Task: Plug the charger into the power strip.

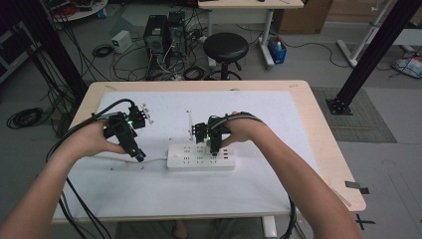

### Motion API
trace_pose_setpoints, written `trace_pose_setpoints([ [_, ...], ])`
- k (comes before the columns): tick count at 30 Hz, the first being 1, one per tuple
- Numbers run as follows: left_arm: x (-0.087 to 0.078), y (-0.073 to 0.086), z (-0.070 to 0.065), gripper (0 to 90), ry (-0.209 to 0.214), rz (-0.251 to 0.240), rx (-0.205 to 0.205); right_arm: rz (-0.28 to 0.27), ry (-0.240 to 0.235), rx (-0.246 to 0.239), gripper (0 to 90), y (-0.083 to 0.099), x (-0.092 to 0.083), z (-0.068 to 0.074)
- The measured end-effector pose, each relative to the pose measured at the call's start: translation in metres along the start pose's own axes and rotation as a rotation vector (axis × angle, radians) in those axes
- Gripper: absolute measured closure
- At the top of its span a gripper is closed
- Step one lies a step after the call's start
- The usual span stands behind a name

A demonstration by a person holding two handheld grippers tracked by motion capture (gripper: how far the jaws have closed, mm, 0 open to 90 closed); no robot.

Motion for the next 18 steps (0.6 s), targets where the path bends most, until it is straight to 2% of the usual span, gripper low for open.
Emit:
trace_pose_setpoints([
  [3, 0.0022, -0.0019, 0.0004, 16.3, 0.002, -0.001, 0.0, 0.003, -0.005, 0.002, 62.7, 0.0007, 0.0002, -0.0002],
  [6, 0.0037, -0.0043, 0.0003, 16.3, 0.004, -0.001, 0.003, 0.018, 0.013, -0.023, 62.7, -0.0013, 0.001, 0.0002],
  [10, 0.004, -0.0061, 0.0009, 16.3, 0.003, -0.002, 0.006, 0.035, 0.01, -0.02, 62.7, -0.0039, 0.003, 0.0012],
  [11, 0.0036, -0.0057, 0.0008, 16.3, 0.002, 0.0, 0.008, 0.022, 0.016, -0.026, 62.7, -0.0037, 0.0033, -0.0006],
  [14, 0.0022, -0.0048, 0.0003, 16.3, -0.001, -0.005, 0.007, -0.013, -0.014, 0.01, 62.7, -0.0005, 0.0041, -0.0005],
  [18, 0.0018, -0.0034, 0.0009, 16.3, -0.004, -0.01, 0.008, -0.019, -0.023, 0.011, 62.4, 0.0002, 0.0045, -0.0005],
])
Point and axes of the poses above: each handheld gripper's, and its own axes: x roughly forward along the jaws, y roughly out of its underside, z roughly to its left, the point moved 10 cm from there along x, roughly forward along the jaws, and after that the axes turned 13 degrees about x, right-handed, at the moved point
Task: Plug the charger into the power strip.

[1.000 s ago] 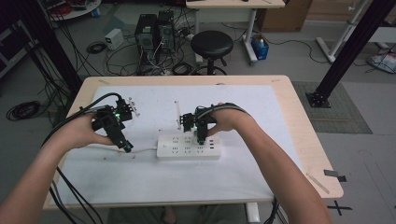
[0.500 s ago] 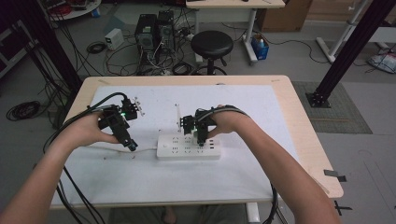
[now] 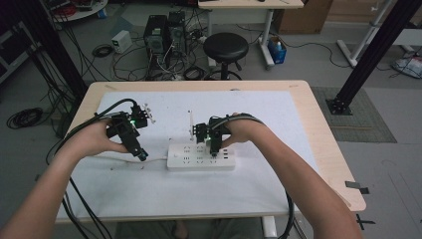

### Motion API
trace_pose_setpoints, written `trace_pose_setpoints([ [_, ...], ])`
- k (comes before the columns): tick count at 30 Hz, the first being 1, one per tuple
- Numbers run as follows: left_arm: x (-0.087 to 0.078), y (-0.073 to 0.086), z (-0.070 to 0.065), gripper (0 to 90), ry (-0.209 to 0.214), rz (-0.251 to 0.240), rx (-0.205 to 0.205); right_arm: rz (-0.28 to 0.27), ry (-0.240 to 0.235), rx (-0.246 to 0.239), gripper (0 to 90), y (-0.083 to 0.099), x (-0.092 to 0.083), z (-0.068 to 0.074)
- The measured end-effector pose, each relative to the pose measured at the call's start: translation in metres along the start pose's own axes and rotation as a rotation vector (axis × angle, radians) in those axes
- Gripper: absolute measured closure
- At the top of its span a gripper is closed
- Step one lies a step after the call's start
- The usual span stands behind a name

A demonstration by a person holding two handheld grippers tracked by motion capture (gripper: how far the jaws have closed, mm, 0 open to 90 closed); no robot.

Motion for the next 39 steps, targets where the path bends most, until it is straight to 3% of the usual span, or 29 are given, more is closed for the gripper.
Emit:
trace_pose_setpoints([
  [3, 0.0, 0.001, 0.002, 16.3, -0.008, -0.004, -0.003, -0.004, -0.019, 0.011, 60.4, -0.003, 0.0, -0.002],
  [4, -0.002, 0.002, 0.004, 16.3, -0.016, -0.003, -0.005, -0.018, -0.029, 0.022, 54.4, -0.003, -0.002, -0.002],
  [6, -0.006, 0.004, 0.007, 16.3, -0.021, -0.017, -0.013, -0.102, -0.1, 0.094, 38.7, -0.006, -0.016, -0.002],
  [9, -0.01, 0.006, 0.012, 16.2, -0.037, -0.028, -0.035, -0.223, -0.116, 0.207, 29.2, 0.0, -0.047, -0.014],
  [10, -0.012, 0.007, 0.015, 16.3, -0.041, -0.024, -0.034, -0.235, -0.117, 0.266, 24.9, 0.007, -0.056, -0.016],
  [11, -0.014, 0.007, 0.017, 16.3, -0.052, -0.024, -0.034, -0.26, -0.11, 0.288, 21.5, 0.013, -0.064, -0.021],
  [14, -0.017, 0.005, 0.022, 16.3, -0.066, -0.027, -0.037, -0.276, -0.072, 0.416, 21.5, 0.041, -0.085, -0.033],
  [16, -0.017, 0.004, 0.024, 16.3, -0.075, -0.027, -0.041, -0.265, -0.027, 0.504, 20.6, 0.063, -0.095, -0.042],
  [17, -0.017, 0.004, 0.024, 16.3, -0.075, -0.027, -0.041, -0.265, -0.027, 0.504, 20.6, 0.063, -0.095, -0.042],
  [19, -0.017, 0.002, 0.026, 16.3, -0.087, -0.019, -0.041, -0.22, 0.022, 0.631, 18.6, 0.096, -0.104, -0.051],
  [20, -0.017, 0.002, 0.027, 16.3, -0.088, -0.018, -0.043, -0.213, 0.028, 0.672, 18.6, 0.104, -0.106, -0.052],
  [21, -0.018, 0.002, 0.029, 16.3, -0.089, -0.021, -0.046, -0.196, 0.036, 0.683, 18.5, 0.113, -0.108, -0.054],
  [24, -0.018, 0.001, 0.033, 16.3, -0.093, -0.025, -0.061, -0.152, 0.064, 0.776, 18.5, 0.135, -0.112, -0.058],
  [28, -0.018, 0.0, 0.037, 16.3, -0.089, -0.027, -0.074, -0.128, 0.081, 0.868, 18.5, 0.156, -0.115, -0.061],
  [30, -0.017, -0.002, 0.037, 16.3, -0.091, -0.038, -0.09, -0.13, 0.075, 0.903, 18.5, 0.162, -0.116, -0.063],
  [32, -0.019, -0.002, 0.038, 16.3, -0.092, -0.023, -0.075, -0.132, 0.064, 0.923, 18.6, 0.167, -0.117, -0.063],
  [39, -0.022, -0.006, 0.037, 16.3, -0.102, -0.02, -0.074, -0.124, 0.065, 0.928, 18.5, 0.175, -0.116, -0.064],
])
Point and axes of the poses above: each handheld gripper's, and its own axes: x roughly forward along the jaws, y roughly out of its underside, z roughly to its left, the point moved 10 cm from there along x, roughly forward along the jaws, and after that the axes turned 13 degrees about x, right-handed, at the moved point
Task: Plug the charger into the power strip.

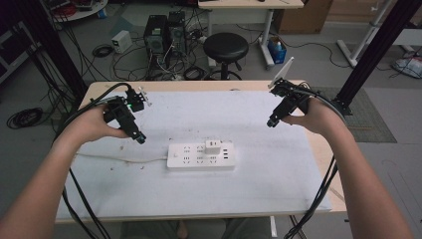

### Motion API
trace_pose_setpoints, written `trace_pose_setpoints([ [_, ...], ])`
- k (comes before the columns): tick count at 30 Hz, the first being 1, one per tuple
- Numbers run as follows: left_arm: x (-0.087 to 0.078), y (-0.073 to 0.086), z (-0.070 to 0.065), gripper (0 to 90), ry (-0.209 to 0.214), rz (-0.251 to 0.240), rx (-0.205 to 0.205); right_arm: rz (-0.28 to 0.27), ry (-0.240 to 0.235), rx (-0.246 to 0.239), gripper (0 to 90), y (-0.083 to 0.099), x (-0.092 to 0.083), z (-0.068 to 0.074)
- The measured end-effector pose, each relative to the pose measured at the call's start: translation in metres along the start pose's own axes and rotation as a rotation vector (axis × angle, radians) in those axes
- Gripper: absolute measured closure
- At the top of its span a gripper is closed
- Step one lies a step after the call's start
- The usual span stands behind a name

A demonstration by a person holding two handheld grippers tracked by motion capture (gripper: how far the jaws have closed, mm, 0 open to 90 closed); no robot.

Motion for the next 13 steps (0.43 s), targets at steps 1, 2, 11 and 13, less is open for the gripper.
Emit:
trace_pose_setpoints([
  [1, 0.0004, -0.0011, -0.001, 16.3, -0.001, -0.006, -0.01, 0.002, 0.002, 0.0, 18.6, 0.0006, 0.0003, -0.0003],
  [2, -0.0002, -0.0002, -0.001, 16.3, 0.003, 0.006, 0.004, 0.001, 0.003, -0.002, 18.5, 0.001, 0.0008, -0.0005],
  [11, 0.0008, -0.0016, -0.0019, 16.3, -0.004, 0.009, 0.006, 0.012, 0.009, -0.01, 18.5, 0.0069, 0.0061, -0.0017],
  [13, 0.0011, -0.0017, -0.0014, 16.3, -0.004, 0.008, 0.008, 0.008, 0.011, -0.011, 18.5, 0.0074, 0.0064, -0.0028],
])
Point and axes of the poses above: each handheld gripper's, and its own axes: x roughly forward along the jaws, y roughly out of its underside, z roughly to its left, the point moved 10 cm from there along x, roughly forward along the jaws, and after that the axes turned 13 degrees about x, right-handed, at the moved point
